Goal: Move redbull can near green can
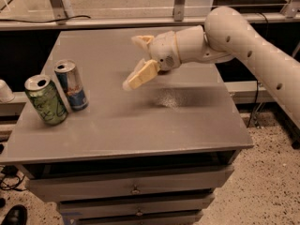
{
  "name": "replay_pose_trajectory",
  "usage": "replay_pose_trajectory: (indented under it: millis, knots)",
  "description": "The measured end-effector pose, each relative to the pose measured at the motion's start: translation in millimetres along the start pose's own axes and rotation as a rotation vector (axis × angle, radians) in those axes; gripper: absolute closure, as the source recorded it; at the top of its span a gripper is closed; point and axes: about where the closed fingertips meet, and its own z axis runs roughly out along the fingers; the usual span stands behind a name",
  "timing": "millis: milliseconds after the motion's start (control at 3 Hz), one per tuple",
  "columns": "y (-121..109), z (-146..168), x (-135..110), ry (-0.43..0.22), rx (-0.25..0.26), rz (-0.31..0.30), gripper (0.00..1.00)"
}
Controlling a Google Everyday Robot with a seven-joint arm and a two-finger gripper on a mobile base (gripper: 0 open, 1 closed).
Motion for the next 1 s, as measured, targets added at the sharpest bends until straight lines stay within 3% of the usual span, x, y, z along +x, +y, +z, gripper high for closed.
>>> replay_pose_trajectory:
  millis: [333,667,1000]
  knots:
    - [-34.5,-73.2,24.7,0.048,0.190,0.044,0.00]
    - [-53.7,-144.9,28.6,0.078,0.351,0.047,0.00]
    - [-55.1,-153.2,30.2,0.081,0.366,0.049,0.00]
